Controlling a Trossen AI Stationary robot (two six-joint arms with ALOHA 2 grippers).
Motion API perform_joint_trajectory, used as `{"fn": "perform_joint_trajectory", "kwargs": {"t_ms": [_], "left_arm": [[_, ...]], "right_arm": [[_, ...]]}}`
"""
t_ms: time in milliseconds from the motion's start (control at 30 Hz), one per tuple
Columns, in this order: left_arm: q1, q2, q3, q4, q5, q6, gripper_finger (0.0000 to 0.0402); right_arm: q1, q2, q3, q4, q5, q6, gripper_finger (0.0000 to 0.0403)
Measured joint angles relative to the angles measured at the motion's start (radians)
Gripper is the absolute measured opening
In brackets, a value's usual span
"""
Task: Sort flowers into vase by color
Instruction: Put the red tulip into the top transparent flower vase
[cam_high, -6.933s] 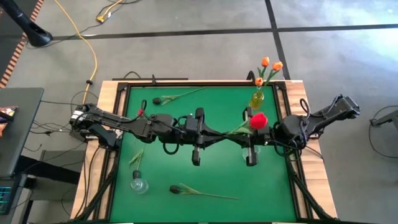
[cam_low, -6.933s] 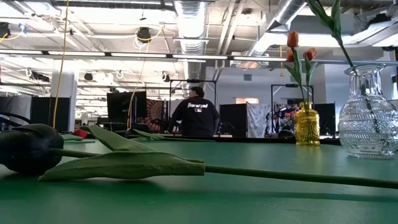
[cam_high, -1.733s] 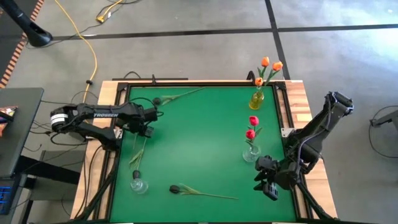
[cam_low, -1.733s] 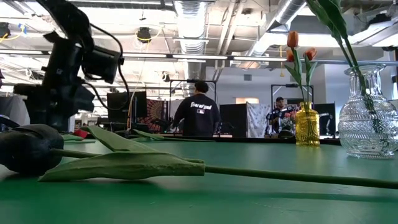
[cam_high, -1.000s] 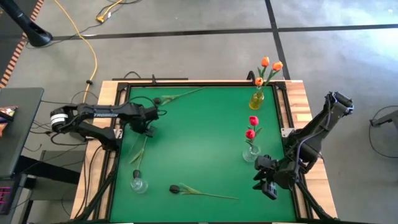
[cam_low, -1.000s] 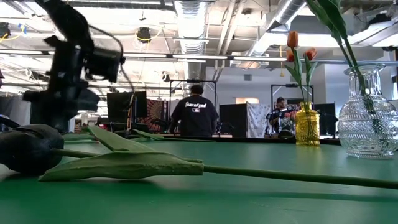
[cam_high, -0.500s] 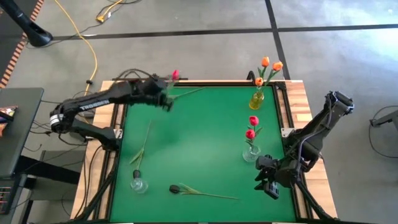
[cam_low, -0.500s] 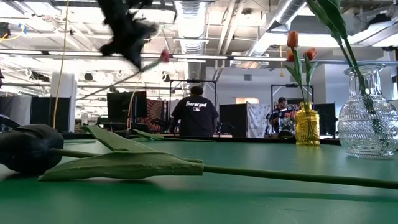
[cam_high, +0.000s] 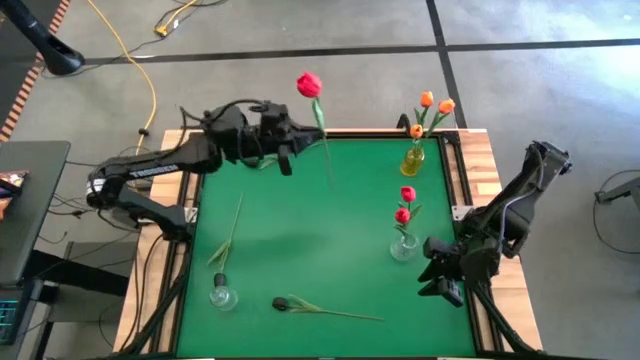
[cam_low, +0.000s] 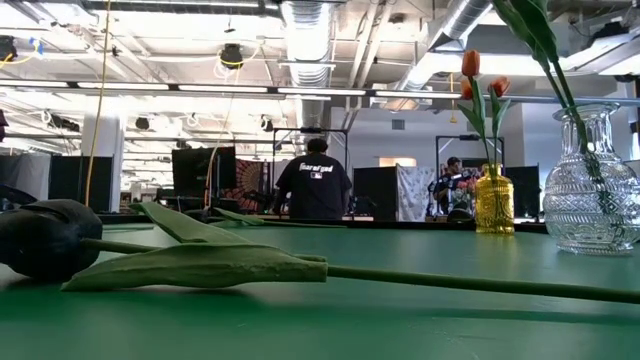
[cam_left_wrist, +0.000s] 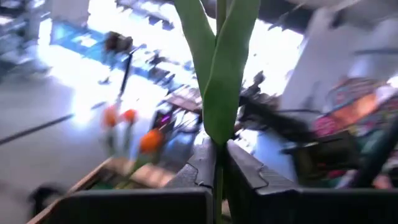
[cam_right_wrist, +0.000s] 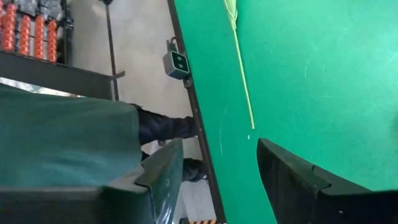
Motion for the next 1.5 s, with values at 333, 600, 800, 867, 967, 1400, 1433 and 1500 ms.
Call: {"fn": "perform_joint_trajectory", "kwargs": {"t_ms": [333, 600, 800, 867, 967, 1400, 1433, 1500], "left_arm": [[-0.174, 0.184, -0.001, 0.512, 0.055, -0.024, 0.0], [-0.278, 0.316, 0.007, 0.704, 0.045, -0.056, 0.0], [-0.32, 0.447, 0.144, 0.68, 0.079, -0.03, 0.0], [-0.335, 0.49, 0.217, 0.632, 0.091, 0.007, 0.0], [-0.355, 0.551, 0.326, 0.515, 0.092, 0.069, 0.0], [-0.439, 0.781, 0.581, 0.311, -0.144, 0.402, 0.0], [-0.44, 0.796, 0.581, 0.321, -0.175, 0.421, 0.0], [-0.441, 0.829, 0.582, 0.339, -0.226, 0.455, 0.0]], "right_arm": [[0.054, -0.114, 0.0, -0.132, 0.16, 0.0, 0.023], [0.066, -0.166, 0.0, -0.258, 0.189, 0.0, 0.023], [0.066, -0.198, 0.0, -0.269, 0.192, 0.0, 0.023], [0.067, -0.206, 0.0, -0.275, 0.192, -0.004, 0.023], [0.067, -0.213, 0.0, -0.291, 0.191, -0.035, 0.023], [0.068, -0.238, 0.0, -0.335, 0.141, -0.153, 0.023], [0.068, -0.24, 0.0, -0.343, 0.131, -0.156, 0.023], [0.068, -0.245, 0.0, -0.356, 0.125, -0.159, 0.023]]}}
